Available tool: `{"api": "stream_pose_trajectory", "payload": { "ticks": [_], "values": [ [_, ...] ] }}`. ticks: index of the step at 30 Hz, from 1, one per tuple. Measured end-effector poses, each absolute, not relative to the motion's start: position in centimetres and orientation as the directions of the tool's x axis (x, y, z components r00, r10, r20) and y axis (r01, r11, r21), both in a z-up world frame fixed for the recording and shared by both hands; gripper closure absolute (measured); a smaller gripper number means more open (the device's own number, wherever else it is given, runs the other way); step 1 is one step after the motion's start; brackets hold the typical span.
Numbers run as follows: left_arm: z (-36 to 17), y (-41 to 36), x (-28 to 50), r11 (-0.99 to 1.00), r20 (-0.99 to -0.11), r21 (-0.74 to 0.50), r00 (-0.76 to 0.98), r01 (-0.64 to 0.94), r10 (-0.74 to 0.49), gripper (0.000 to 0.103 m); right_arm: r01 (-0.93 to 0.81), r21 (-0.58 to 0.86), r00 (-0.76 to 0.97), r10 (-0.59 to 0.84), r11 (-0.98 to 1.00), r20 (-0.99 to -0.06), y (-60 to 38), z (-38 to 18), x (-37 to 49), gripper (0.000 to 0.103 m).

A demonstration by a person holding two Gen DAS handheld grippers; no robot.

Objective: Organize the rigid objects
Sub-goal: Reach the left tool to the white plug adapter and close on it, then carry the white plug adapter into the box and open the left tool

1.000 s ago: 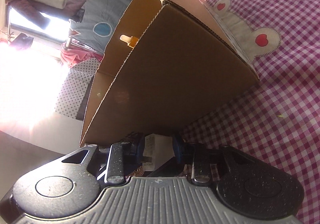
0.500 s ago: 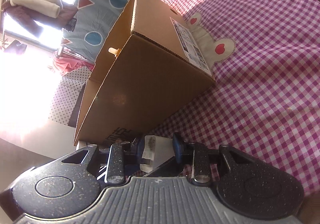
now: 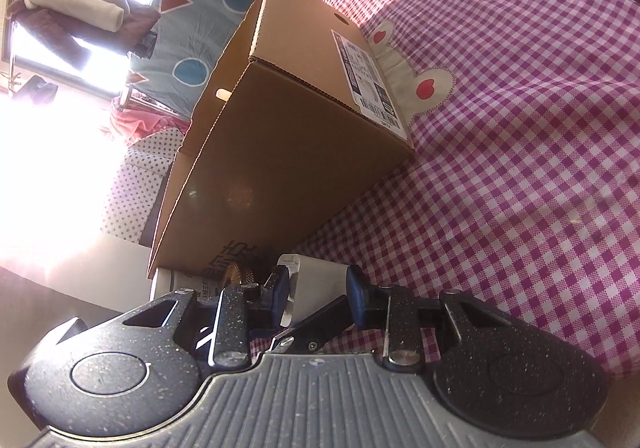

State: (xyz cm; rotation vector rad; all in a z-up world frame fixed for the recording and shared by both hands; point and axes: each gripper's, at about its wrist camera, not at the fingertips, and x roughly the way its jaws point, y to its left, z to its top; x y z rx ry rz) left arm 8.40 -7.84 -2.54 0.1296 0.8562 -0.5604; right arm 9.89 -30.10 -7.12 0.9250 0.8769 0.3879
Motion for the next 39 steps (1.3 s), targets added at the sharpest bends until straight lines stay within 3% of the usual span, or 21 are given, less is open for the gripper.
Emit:
{"api": "stream_pose_trajectory", "payload": {
  "ticks": [3, 14, 29, 34, 39],
  "values": [
    [-2.4, -7.8, 8.2, 0.854, -0.740, -0.101, 0.536, 0.510, -0.407, 0.077, 0.064, 0.832, 0.601, 0.645, 0.551, -0.472, -29.9, -7.2, 10.0, 0.068],
    [-0.7, -7.6, 7.0, 0.855, -0.704, -0.085, 0.576, 0.511, -0.415, 0.077, 0.042, 0.835, 0.625, 0.638, 0.548, -0.450, -30.0, -5.6, 9.0, 0.068],
    [9.6, -6.2, 7.9, 0.870, -0.527, -0.043, 0.729, 0.491, -0.437, 0.077, -0.236, 0.749, 0.696, 0.646, 0.619, -0.314, -29.1, 7.1, 11.0, 0.068],
    [10.3, -6.7, 13.0, 0.883, -0.549, -0.093, 0.716, 0.460, -0.431, 0.077, -0.256, 0.708, 0.682, 0.642, 0.658, -0.350, -28.9, 9.1, 15.6, 0.068],
    [8.9, -6.8, 18.8, 0.893, -0.620, -0.186, 0.656, 0.409, -0.430, 0.077, -0.241, 0.652, 0.635, 0.625, 0.719, -0.454, -28.8, 8.9, 22.2, 0.068]
  ]
}}
